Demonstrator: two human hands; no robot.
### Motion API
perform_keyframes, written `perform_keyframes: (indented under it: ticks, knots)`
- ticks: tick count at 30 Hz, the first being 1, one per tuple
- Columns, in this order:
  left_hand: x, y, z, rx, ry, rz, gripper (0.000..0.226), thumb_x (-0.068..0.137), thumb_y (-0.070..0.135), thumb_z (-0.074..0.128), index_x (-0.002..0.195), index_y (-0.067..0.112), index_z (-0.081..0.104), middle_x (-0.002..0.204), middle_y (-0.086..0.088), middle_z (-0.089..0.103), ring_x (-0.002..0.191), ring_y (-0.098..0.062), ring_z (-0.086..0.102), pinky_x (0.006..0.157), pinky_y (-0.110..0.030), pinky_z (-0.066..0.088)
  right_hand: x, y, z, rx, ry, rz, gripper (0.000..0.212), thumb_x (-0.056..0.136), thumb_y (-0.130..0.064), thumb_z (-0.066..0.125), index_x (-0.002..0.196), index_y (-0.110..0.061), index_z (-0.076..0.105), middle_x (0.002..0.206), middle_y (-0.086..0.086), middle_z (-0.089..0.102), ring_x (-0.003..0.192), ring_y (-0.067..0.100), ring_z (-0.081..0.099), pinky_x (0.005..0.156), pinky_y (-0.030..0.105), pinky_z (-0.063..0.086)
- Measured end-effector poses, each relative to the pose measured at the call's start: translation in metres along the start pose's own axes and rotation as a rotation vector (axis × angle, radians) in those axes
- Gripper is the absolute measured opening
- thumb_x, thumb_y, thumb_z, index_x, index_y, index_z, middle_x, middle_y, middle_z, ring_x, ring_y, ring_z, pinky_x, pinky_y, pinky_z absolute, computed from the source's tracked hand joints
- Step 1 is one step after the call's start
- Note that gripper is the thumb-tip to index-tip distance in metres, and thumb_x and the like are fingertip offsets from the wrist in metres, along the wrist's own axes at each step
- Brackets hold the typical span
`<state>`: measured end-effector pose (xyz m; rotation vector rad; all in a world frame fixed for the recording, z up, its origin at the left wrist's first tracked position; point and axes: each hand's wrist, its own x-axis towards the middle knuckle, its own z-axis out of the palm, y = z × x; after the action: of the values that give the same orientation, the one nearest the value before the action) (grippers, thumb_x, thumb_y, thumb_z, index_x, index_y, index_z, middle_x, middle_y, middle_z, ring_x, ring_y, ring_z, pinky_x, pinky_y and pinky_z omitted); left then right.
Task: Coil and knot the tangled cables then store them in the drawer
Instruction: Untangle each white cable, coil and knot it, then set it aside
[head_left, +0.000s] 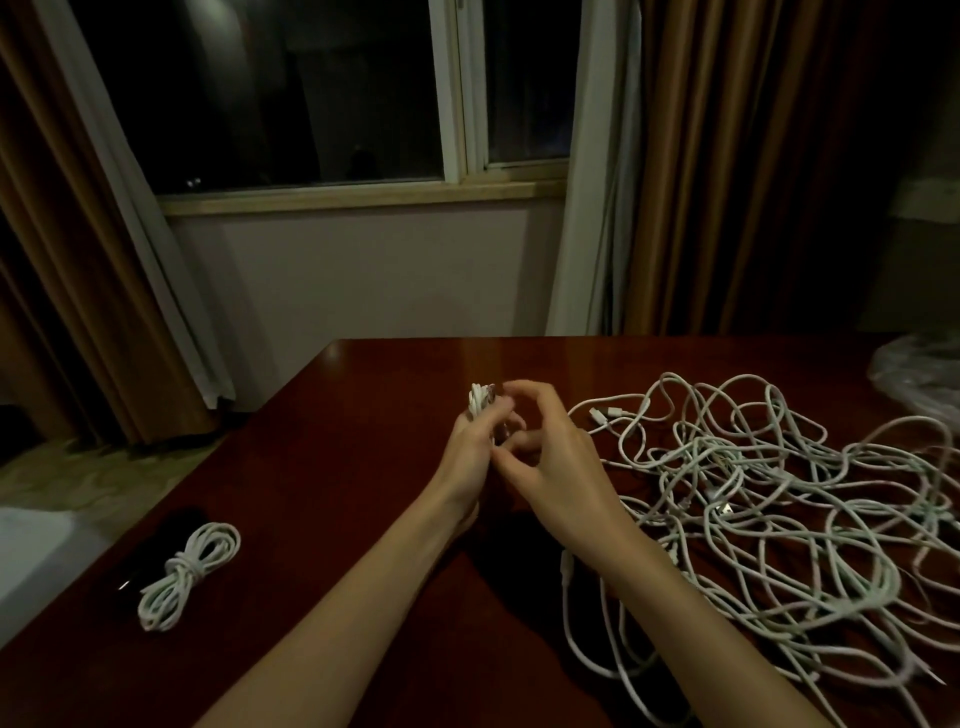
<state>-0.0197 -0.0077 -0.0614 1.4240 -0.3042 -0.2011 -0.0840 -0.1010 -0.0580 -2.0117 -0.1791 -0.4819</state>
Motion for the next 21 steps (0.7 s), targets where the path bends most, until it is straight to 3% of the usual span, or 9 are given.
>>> perform_keyframes:
  ticks: [2,3,5,7,10,14,19,21]
  knots:
    - [0.000,0.004,-0.001,-0.136,0.060,-0.085,0.038,0.096,0.047,0.049,0.096,0.010,0.060,0.081,-0.005,0.059,0.075,-0.017,0.061,0.066,-0.028,0.051,0.001,-0.001,-0.003,0.029,-0.025,0.024,0.056,0.092,-0.020,0.064,0.138,-0.031,0.035,0.093,-0.009,0.070,0.097,-0.003,0.062,0.078,0.013,0.049]
    - [0.002,0.007,-0.003,-0.247,0.081,-0.118,0.039,0.097,0.048,0.046,0.095,0.011,0.058,0.070,0.000,0.057,0.065,-0.013,0.059,0.059,-0.025,0.048,0.001,-0.003,-0.006,0.044,-0.034,0.032,0.049,0.092,-0.021,0.063,0.135,-0.031,0.039,0.092,-0.008,0.070,0.085,-0.007,0.062,0.068,0.009,0.047]
    - [0.007,0.012,-0.011,-0.485,0.109,-0.147,0.040,0.100,0.046,0.041,0.077,0.013,0.048,0.053,0.004,0.046,0.047,-0.009,0.049,0.042,-0.019,0.040,0.002,-0.007,-0.009,0.117,-0.032,0.057,0.029,0.095,-0.022,0.059,0.123,-0.025,0.053,0.087,-0.003,0.072,0.052,-0.003,0.056,0.046,0.010,0.038]
    - [0.012,0.016,-0.020,-0.658,0.136,-0.152,0.044,0.101,0.044,0.040,0.067,0.016,0.039,0.047,0.004,0.040,0.041,-0.008,0.043,0.040,-0.018,0.039,0.004,-0.007,-0.011,0.204,-0.043,0.080,0.015,0.096,-0.025,0.055,0.110,-0.021,0.060,0.080,0.002,0.074,0.038,0.003,0.044,0.039,0.014,0.030]
    - [0.014,0.017,-0.027,-0.742,0.107,-0.160,0.047,0.101,0.044,0.041,0.064,0.016,0.039,0.046,0.005,0.038,0.040,-0.006,0.041,0.042,-0.016,0.039,0.004,-0.007,-0.012,0.183,-0.078,0.074,0.010,0.097,-0.024,0.054,0.099,-0.019,0.062,0.074,0.001,0.074,0.039,0.007,0.040,0.041,0.018,0.030]
    - [0.014,0.020,-0.027,-0.722,0.021,-0.175,0.050,0.101,0.047,0.038,0.060,0.018,0.038,0.043,0.007,0.034,0.035,-0.003,0.035,0.035,-0.014,0.033,0.004,-0.005,-0.017,0.022,-0.038,0.048,0.011,0.092,-0.026,0.062,0.086,-0.024,0.071,0.069,-0.005,0.071,0.062,0.015,0.062,0.058,0.027,0.047]
    - [0.010,0.024,-0.025,-0.683,-0.042,-0.194,0.054,0.100,0.049,0.037,0.056,0.019,0.036,0.042,0.008,0.032,0.032,-0.001,0.032,0.030,-0.013,0.027,0.004,-0.004,-0.019,-0.064,-0.212,0.094,0.010,0.088,-0.029,0.068,0.082,-0.025,0.074,0.065,-0.003,0.067,0.059,0.003,0.059,0.056,0.017,0.045]
    - [0.009,0.026,-0.025,-0.619,-0.092,-0.207,0.054,0.100,0.050,0.035,0.055,0.019,0.035,0.042,0.008,0.030,0.030,-0.001,0.031,0.027,-0.012,0.024,0.003,-0.003,-0.017,-0.144,-0.198,0.088,0.016,0.087,-0.035,0.068,0.078,-0.023,0.074,0.061,-0.002,0.065,0.053,0.002,0.055,0.053,0.015,0.041]
